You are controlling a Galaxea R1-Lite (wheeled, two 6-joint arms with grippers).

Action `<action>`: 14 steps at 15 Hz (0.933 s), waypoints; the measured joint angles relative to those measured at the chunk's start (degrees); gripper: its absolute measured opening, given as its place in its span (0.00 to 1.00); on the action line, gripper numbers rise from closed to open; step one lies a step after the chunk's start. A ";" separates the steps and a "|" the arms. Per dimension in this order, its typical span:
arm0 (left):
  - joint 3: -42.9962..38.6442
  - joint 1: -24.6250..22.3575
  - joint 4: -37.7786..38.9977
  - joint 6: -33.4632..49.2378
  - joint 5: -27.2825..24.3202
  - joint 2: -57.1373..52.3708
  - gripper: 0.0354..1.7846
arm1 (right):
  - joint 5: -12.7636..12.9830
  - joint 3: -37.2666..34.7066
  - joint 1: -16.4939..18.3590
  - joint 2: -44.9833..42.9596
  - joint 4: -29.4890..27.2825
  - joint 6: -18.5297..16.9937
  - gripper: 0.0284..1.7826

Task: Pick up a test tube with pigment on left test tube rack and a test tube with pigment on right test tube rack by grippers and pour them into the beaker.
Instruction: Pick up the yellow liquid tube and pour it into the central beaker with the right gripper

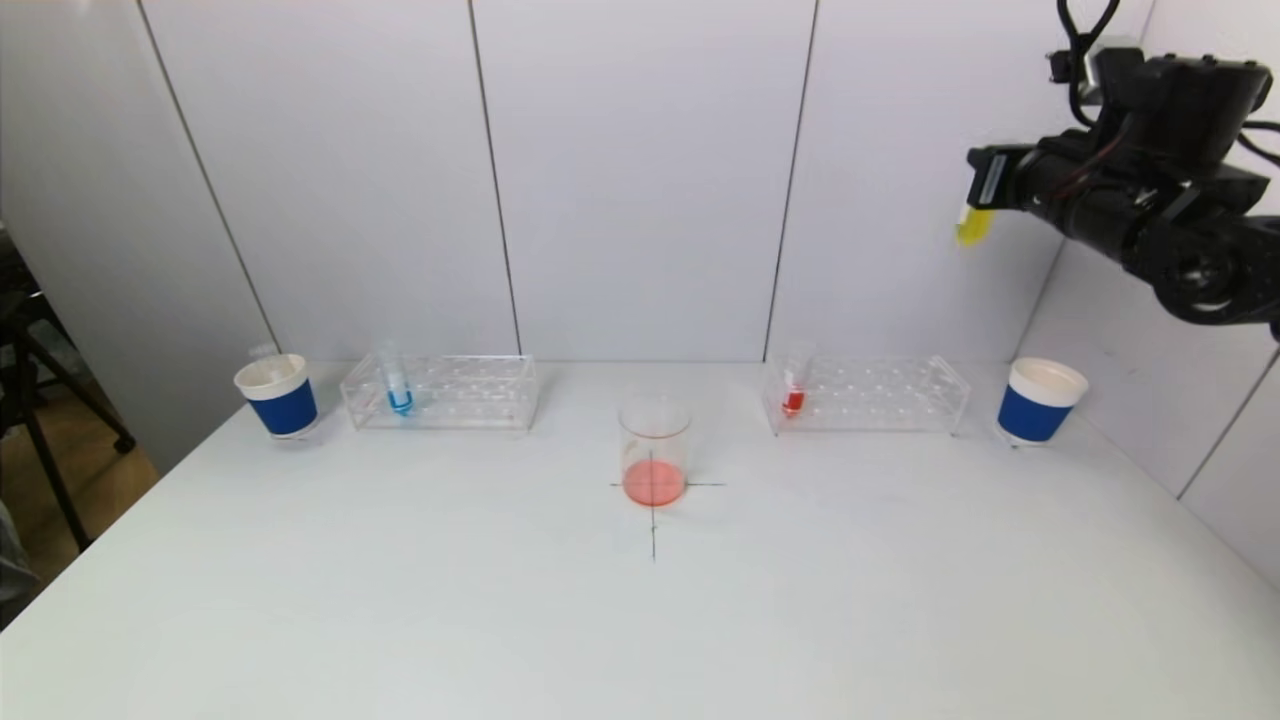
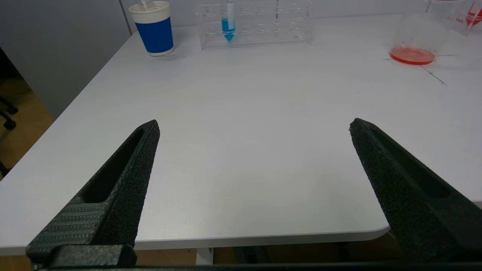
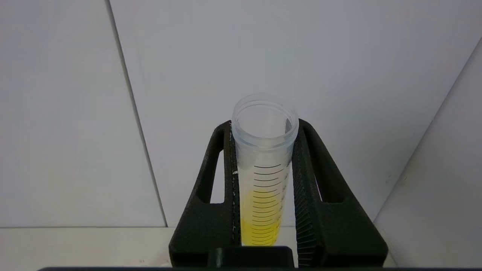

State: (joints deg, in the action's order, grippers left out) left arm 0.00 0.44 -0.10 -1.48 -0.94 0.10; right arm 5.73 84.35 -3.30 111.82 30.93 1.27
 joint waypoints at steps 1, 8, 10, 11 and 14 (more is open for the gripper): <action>0.00 0.00 0.00 0.00 0.00 0.00 0.99 | -0.11 4.71 -0.33 -0.44 -4.78 0.00 0.25; 0.00 0.00 0.00 -0.01 0.00 0.00 0.99 | -6.83 27.64 -5.07 3.01 -30.03 8.20 0.25; 0.00 0.00 0.00 -0.01 0.00 0.00 0.99 | -13.14 27.86 -6.29 3.74 -29.64 10.52 0.25; 0.00 0.00 0.00 -0.01 0.00 0.00 0.99 | -16.81 27.86 -6.73 3.94 -29.64 11.72 0.25; 0.00 0.00 0.00 -0.01 0.00 0.00 0.99 | -27.92 27.70 -7.33 4.74 -29.72 16.48 0.25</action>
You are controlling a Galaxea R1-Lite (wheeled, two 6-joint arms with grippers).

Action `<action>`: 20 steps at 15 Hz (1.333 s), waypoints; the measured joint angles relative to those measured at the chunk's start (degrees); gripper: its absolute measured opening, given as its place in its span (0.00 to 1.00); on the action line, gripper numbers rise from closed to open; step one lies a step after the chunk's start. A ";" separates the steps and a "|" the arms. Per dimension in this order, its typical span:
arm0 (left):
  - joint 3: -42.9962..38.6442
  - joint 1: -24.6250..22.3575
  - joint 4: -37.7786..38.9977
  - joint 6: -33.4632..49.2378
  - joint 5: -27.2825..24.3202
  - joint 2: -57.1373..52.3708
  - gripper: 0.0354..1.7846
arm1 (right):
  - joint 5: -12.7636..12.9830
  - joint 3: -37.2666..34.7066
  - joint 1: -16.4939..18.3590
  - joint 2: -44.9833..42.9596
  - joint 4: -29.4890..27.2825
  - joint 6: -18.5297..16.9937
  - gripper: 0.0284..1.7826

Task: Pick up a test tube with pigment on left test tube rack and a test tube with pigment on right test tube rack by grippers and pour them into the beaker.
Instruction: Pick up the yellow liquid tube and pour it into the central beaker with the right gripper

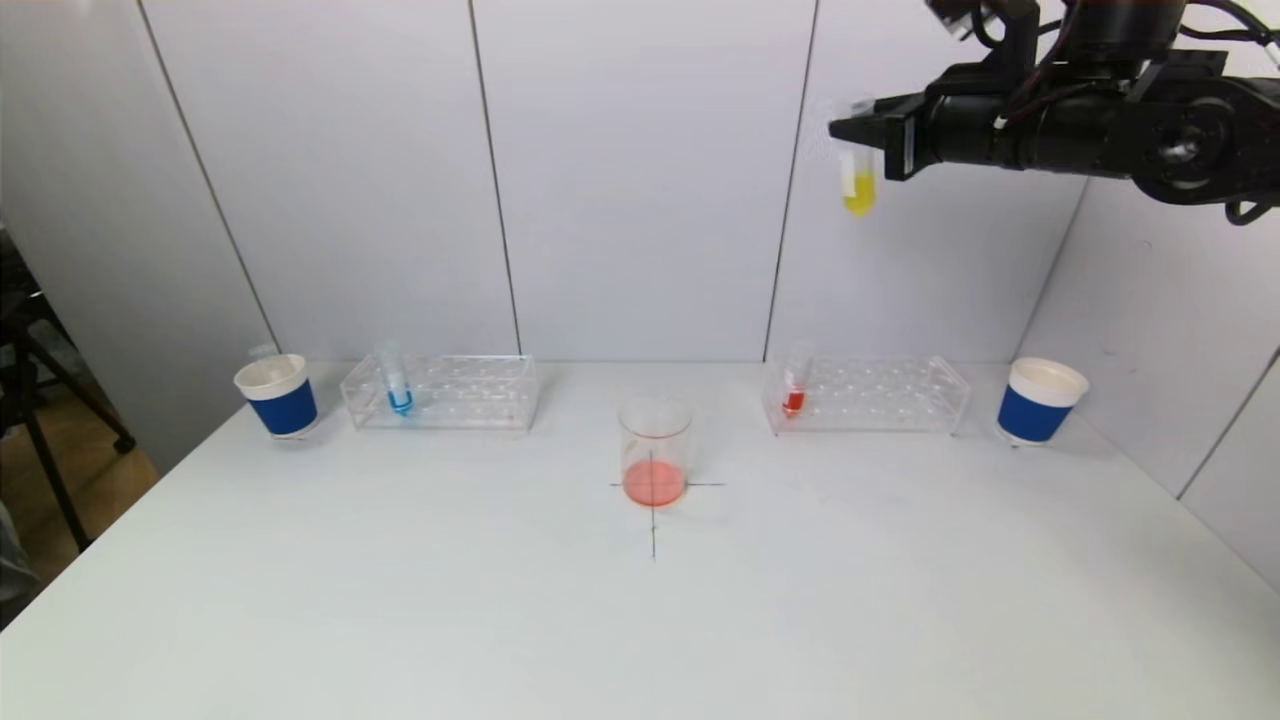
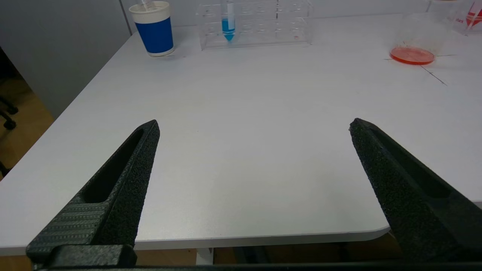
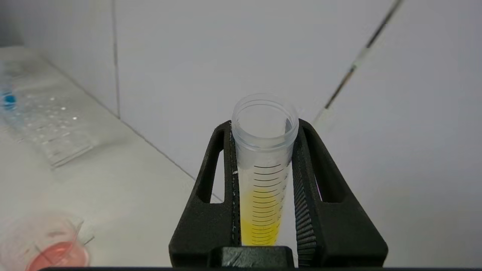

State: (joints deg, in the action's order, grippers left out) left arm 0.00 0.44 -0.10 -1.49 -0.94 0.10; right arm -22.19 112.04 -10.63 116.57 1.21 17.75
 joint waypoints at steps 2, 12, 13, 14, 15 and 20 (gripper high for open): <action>0.00 0.00 0.00 0.00 0.04 0.00 0.99 | -7.24 -0.11 0.07 1.57 -0.05 5.05 0.25; 0.00 0.00 0.00 0.00 0.00 0.00 0.99 | -19.35 -0.11 -1.96 10.39 0.13 22.88 0.25; 0.00 0.00 0.00 0.01 0.04 0.00 0.99 | -19.43 -0.11 -2.65 11.08 0.11 24.89 0.25; 0.00 0.00 0.00 0.00 0.00 0.00 0.99 | -19.59 -0.16 -3.45 11.76 0.13 26.43 0.25; 0.00 0.00 0.00 0.01 0.00 0.00 0.99 | -19.59 -0.16 -4.35 12.42 0.13 27.34 0.25; 0.00 0.02 0.00 0.00 -0.02 0.00 0.99 | -19.57 -0.09 -8.50 16.15 4.66 31.06 0.25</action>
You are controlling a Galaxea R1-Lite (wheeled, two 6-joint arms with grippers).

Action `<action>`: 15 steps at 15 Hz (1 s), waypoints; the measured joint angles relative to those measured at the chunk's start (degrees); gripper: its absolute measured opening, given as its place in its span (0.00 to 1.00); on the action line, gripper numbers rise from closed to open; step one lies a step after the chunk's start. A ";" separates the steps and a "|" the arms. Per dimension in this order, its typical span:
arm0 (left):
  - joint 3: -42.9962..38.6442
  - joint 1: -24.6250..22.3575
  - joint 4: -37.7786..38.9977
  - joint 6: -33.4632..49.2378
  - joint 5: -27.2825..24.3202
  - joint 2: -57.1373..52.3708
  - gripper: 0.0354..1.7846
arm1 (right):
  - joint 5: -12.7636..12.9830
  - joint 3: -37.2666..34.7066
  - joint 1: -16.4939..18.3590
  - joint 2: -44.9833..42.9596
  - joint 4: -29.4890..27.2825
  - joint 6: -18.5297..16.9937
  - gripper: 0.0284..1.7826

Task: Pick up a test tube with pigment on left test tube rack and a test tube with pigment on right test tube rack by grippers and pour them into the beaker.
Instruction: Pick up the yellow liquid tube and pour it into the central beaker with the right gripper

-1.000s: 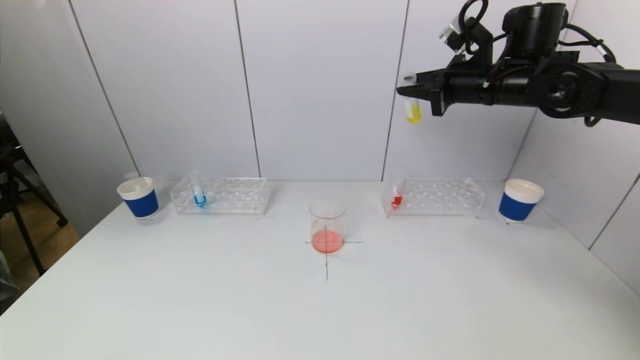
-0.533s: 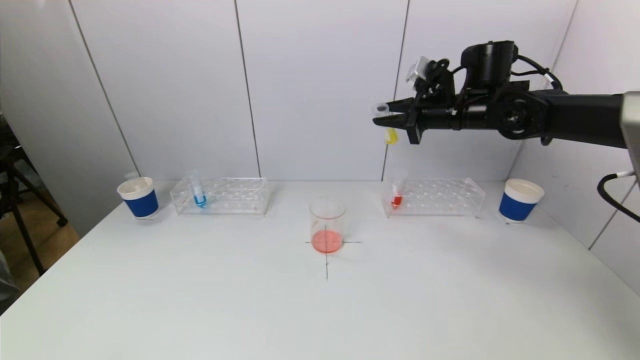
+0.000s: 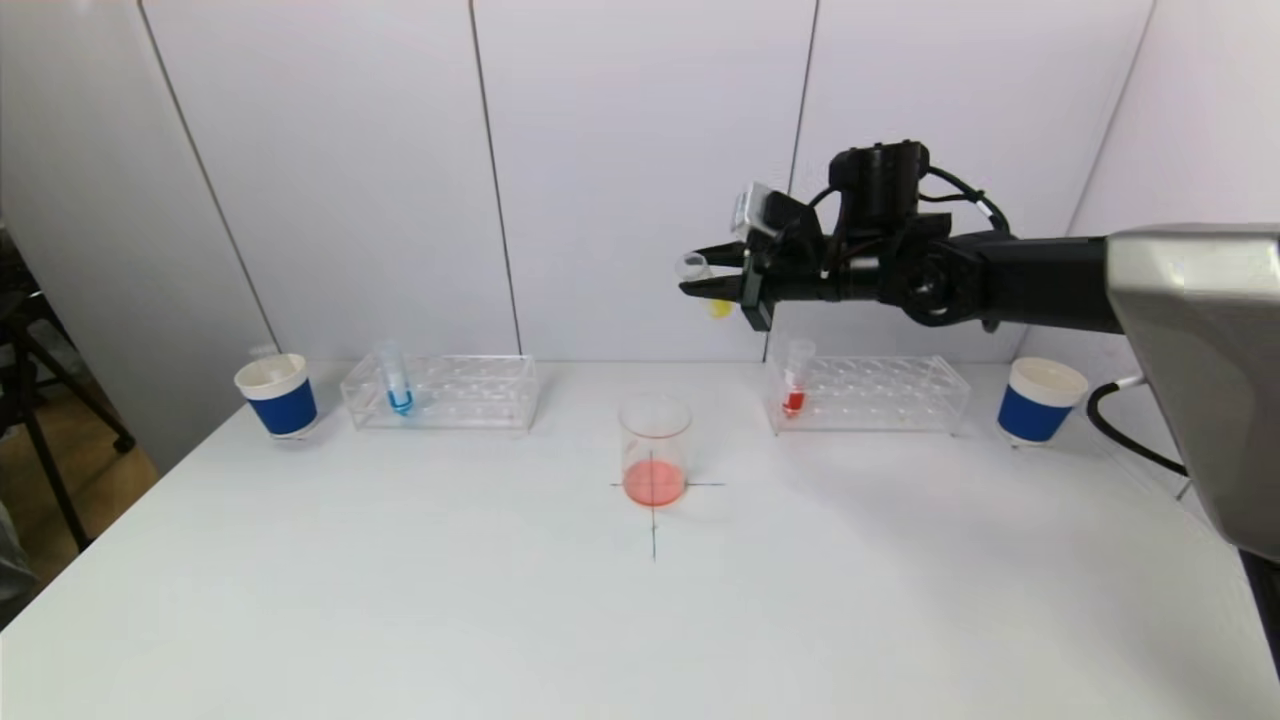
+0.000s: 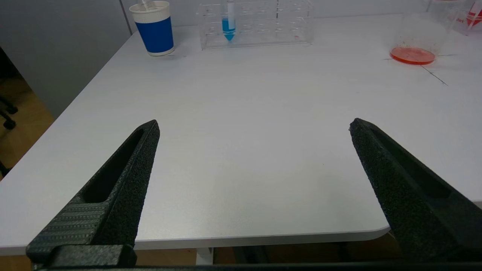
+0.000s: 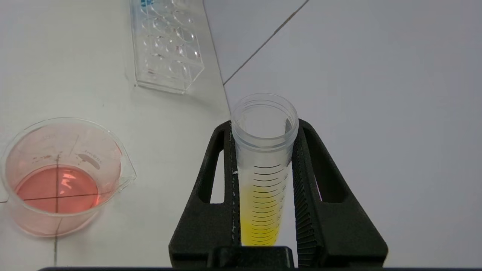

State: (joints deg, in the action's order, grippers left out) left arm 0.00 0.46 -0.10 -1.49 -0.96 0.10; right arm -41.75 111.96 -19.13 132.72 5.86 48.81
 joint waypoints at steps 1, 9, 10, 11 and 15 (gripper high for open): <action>0.00 -0.02 0.00 0.00 0.02 0.00 0.99 | -0.11 0.04 -0.57 1.05 2.97 0.72 0.25; 0.00 -0.02 0.00 0.00 0.02 0.00 0.99 | -1.41 -0.16 -4.71 7.33 12.52 9.51 0.25; 0.00 -0.02 0.00 0.00 0.02 0.00 0.99 | -1.88 -0.72 -4.63 7.89 14.42 10.84 0.25; 0.00 0.00 0.00 0.01 0.02 0.00 0.99 | -2.43 -1.68 -4.49 8.35 16.68 11.39 0.25; 0.00 -0.02 0.02 0.00 0.04 0.00 0.99 | -5.00 -6.95 -3.78 9.62 28.45 12.74 0.25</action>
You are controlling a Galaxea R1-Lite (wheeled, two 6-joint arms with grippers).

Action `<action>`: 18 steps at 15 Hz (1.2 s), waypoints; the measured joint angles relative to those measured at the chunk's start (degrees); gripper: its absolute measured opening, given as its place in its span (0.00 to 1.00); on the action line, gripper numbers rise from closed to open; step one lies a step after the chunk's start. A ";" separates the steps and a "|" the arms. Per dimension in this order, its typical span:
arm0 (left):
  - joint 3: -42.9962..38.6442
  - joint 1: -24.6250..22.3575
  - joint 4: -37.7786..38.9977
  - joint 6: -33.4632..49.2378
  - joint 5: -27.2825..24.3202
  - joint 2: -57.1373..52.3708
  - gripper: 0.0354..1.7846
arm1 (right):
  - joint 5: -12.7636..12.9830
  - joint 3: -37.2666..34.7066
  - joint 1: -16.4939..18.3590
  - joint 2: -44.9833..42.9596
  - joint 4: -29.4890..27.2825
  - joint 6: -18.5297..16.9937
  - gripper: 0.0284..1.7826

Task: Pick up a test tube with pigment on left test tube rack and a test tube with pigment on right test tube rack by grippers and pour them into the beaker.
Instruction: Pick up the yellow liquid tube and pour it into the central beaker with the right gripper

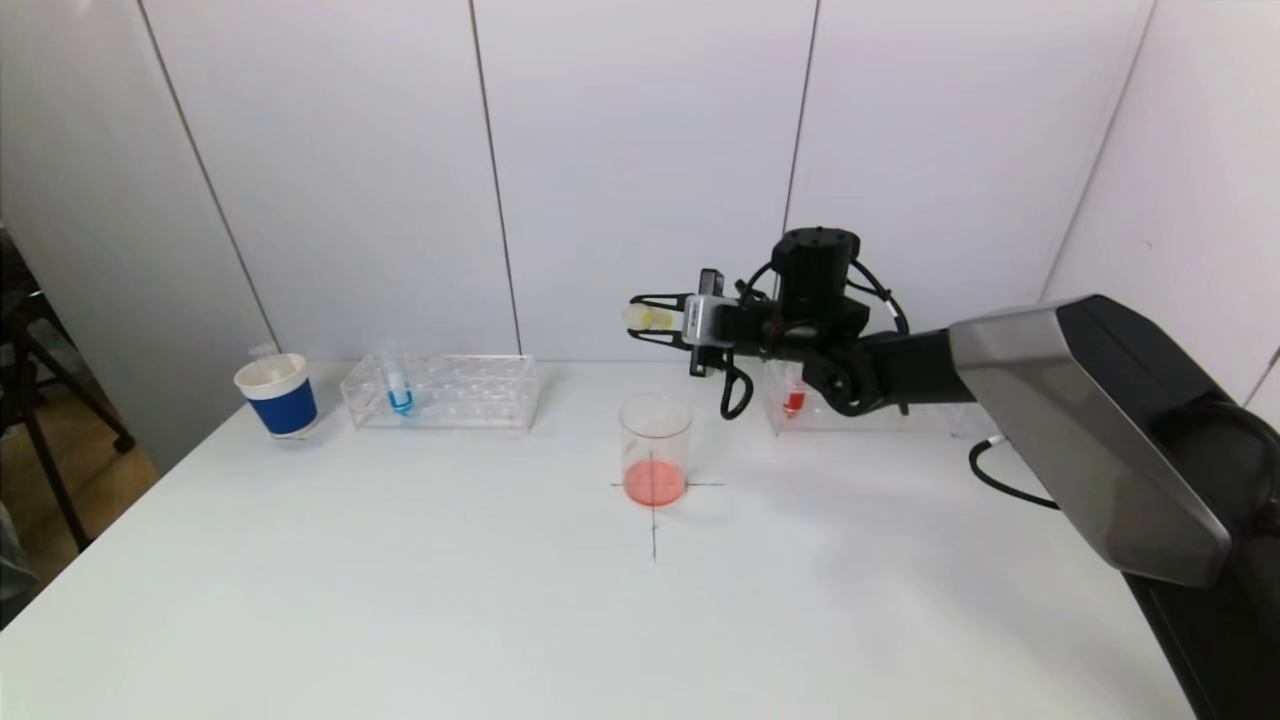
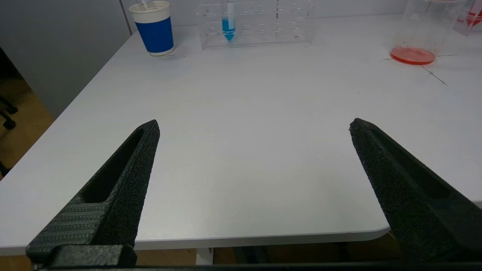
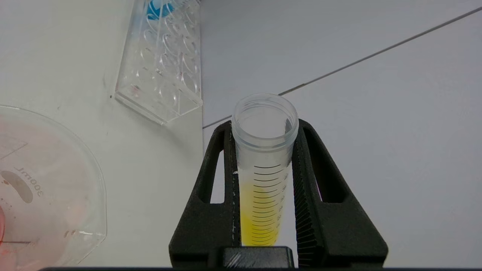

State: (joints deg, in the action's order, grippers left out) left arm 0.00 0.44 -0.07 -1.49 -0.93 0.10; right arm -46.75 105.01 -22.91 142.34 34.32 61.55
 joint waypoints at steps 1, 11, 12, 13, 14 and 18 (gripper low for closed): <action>0.00 0.00 -0.02 -0.02 0.00 0.00 0.99 | -0.44 -1.62 0.34 0.17 2.69 0.24 0.25; 0.00 0.00 -0.02 0.00 -0.01 0.00 0.99 | -4.27 -12.40 2.55 -0.30 16.70 6.56 0.25; 0.00 0.00 -0.02 0.00 -0.04 0.00 0.99 | -4.32 -13.34 2.60 -0.41 17.62 7.24 0.25; 0.00 0.00 -0.02 0.00 -0.01 0.00 0.99 | -4.35 -13.97 2.60 -0.46 17.77 8.22 0.25; 0.00 0.00 -0.02 0.00 0.00 0.00 0.99 | -4.35 -14.28 2.57 -0.46 17.83 9.34 0.25; 0.00 0.00 -0.02 -0.02 0.00 0.00 0.99 | -4.23 -14.63 2.90 -0.46 17.93 13.84 0.25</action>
State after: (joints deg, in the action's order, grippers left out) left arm 0.00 0.44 -0.10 -1.51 -0.93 0.10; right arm -50.98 90.38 -20.00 141.87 52.25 75.39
